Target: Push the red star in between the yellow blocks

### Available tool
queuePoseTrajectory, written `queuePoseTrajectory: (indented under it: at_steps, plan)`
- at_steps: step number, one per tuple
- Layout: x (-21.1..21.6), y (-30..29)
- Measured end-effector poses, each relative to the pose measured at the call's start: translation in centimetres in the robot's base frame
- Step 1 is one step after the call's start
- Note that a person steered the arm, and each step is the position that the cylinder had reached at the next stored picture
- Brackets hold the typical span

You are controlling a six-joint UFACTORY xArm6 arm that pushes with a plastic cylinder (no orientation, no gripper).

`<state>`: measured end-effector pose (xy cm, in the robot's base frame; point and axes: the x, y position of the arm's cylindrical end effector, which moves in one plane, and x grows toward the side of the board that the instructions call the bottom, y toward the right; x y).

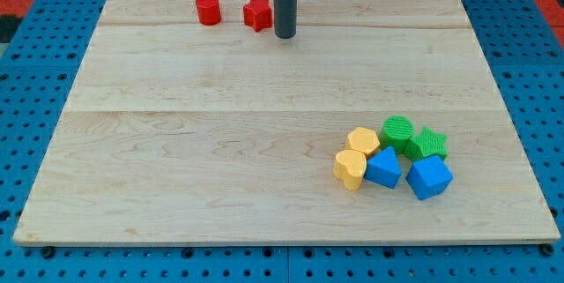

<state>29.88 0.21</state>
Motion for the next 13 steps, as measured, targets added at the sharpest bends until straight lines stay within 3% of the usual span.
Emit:
queuePoseTrajectory:
  at_steps: [2, 3, 6, 7, 9, 11, 13]
  plan:
    - [-8.7, 0.4]
    - [-7.6, -4.0]
    - [2.0, -7.3]
    - [3.5, -6.0]
    - [11.6, -3.9]
    - [15.9, -1.6]
    - [17.4, -7.5]
